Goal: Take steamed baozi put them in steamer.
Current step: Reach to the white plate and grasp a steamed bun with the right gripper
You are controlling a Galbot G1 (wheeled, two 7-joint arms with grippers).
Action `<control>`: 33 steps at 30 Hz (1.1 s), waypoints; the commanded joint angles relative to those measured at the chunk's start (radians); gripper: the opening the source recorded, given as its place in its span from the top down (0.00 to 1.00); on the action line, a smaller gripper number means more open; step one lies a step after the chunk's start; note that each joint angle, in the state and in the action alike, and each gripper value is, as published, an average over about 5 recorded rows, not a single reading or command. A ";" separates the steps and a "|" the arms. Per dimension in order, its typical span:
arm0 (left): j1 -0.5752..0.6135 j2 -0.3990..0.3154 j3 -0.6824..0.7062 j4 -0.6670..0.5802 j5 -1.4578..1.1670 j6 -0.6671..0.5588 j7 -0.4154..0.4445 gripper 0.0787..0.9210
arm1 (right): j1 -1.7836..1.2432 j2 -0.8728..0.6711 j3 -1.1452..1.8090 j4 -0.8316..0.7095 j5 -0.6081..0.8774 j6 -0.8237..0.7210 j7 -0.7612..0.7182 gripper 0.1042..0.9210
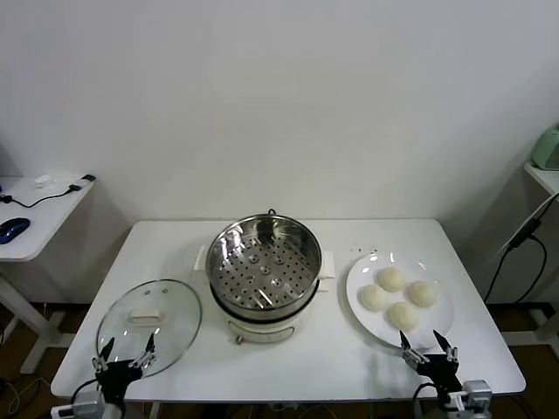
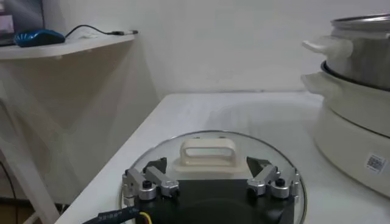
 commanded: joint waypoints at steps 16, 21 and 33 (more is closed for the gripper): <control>-0.009 0.011 0.021 0.000 0.010 0.007 0.001 0.12 | 1.055 -0.692 -0.711 -0.360 -0.125 -0.096 -0.608 0.12; -0.003 0.008 0.021 -0.001 0.015 0.004 0.000 0.12 | 1.509 -0.745 -1.211 -0.547 -0.191 0.108 -0.970 0.12; 0.003 0.004 0.019 0.005 0.018 -0.005 0.002 0.12 | 2.212 -0.495 -2.116 -0.811 -0.137 0.161 -1.167 0.12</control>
